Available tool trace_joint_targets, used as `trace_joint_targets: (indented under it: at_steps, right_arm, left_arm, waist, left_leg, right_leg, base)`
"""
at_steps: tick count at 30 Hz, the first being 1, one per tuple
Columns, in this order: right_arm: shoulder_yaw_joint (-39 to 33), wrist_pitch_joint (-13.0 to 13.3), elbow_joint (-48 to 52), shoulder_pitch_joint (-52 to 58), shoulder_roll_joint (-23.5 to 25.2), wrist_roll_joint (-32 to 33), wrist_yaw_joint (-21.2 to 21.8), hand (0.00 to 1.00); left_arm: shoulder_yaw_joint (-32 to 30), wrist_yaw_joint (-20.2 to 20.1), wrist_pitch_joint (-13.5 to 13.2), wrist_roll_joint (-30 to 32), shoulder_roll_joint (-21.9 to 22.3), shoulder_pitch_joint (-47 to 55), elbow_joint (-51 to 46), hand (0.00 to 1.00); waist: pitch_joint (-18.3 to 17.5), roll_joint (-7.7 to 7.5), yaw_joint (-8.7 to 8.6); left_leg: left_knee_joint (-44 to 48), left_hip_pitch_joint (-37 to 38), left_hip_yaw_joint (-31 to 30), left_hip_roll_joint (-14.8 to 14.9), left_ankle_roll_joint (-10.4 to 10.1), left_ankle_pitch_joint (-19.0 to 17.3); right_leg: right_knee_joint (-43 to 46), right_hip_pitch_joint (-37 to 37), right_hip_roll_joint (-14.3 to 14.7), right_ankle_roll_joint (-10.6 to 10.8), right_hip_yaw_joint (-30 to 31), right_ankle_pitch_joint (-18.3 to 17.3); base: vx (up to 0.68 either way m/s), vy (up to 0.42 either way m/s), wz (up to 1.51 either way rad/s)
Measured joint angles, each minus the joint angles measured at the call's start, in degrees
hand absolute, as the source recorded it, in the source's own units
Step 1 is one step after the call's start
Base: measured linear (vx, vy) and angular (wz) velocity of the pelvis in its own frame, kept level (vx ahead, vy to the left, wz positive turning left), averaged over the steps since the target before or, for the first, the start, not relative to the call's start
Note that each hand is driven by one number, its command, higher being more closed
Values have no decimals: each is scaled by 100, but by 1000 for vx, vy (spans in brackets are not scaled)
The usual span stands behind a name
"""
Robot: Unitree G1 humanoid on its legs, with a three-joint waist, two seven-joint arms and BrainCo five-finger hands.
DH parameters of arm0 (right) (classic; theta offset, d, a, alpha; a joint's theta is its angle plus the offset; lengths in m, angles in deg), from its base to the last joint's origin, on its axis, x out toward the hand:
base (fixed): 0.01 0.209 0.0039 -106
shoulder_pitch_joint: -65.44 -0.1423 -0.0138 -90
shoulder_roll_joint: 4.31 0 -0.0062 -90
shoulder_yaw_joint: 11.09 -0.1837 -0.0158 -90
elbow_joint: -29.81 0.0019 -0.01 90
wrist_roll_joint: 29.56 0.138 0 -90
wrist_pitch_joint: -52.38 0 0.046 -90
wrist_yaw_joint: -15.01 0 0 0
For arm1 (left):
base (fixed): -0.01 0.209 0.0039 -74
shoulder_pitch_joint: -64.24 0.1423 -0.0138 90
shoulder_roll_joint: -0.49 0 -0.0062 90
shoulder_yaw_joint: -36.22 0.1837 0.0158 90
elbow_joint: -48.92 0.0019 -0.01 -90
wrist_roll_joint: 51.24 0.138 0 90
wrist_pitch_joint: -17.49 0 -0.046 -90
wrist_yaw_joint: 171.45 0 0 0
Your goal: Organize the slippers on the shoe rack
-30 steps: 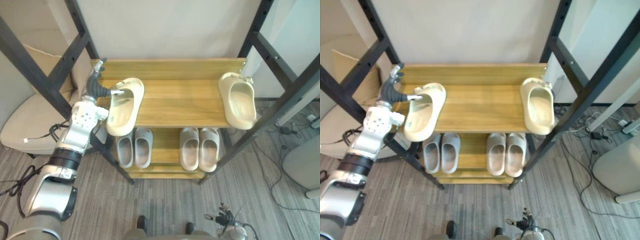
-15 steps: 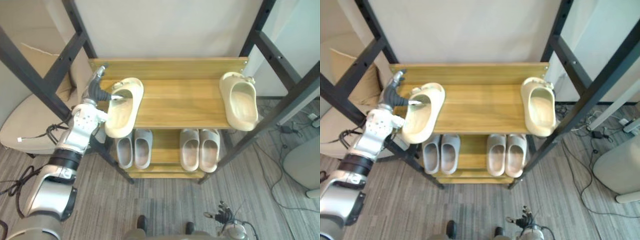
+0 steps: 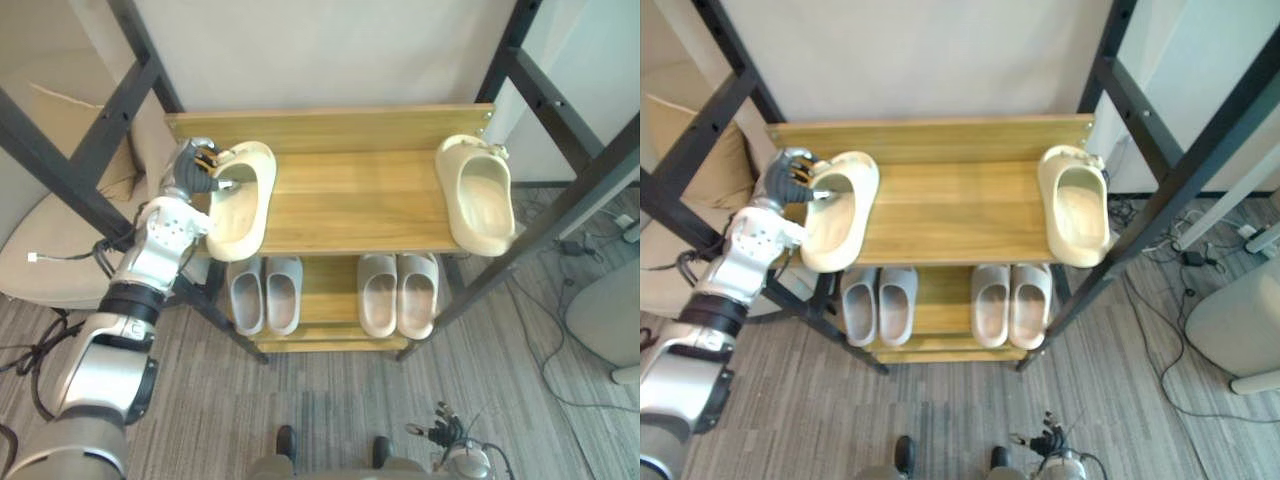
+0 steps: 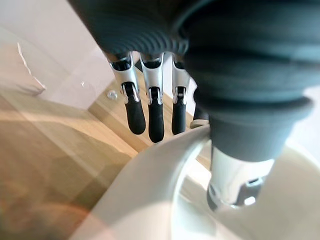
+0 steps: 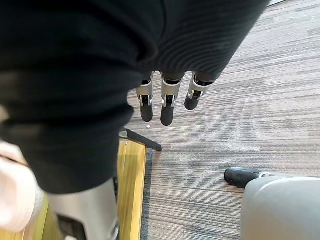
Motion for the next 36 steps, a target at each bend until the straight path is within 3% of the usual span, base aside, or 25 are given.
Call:
trace_joint_targets:
  at_steps: [9, 16, 26, 36]
  right_arm:
    - [-7, -2, 0, 14, 28, 0, 1, 0]
    - [-9, -6, 26, 46, 23, 1, 0, 0]
    - [-26, -11, 26, 54, 12, 4, -42, 0]
    - [-202, -8, 13, 6, 0, 16, -67, 0]
  left_arm:
    - [75, 14, 8, -111, 71, -18, -45, 100]
    - [324, 11, 75, -359, 501, -15, -439, 100]
    - [648, 29, 69, -569, 1134, -18, -808, 100]
    - [1003, 135, 67, -564, 1392, -313, -788, 100]
  waist:
    - [1, -2, -21]
    - [12, 8, -14]
    - [99, 50, -133]
    - [160, 147, -193]
  left_leg:
    - [4, 25, -2, -6, -1, 2]
    - [4, 82, -30, -57, 1, 1]
    - [9, 107, -155, -102, 8, 7]
    - [12, 100, -162, -123, 18, 15]
  right_leg:
    - [0, 26, -13, 8, 5, 15]
    - [23, 96, -13, 8, 15, 8]
    - [426, -22, -42, 11, 9, -237]
    - [649, -168, -56, 4, 51, -334]
  base:
    - [0, 0, 0]
    - [2, 0, 1]
    - [-1, -4, 4]
    - [-3, -5, -2]
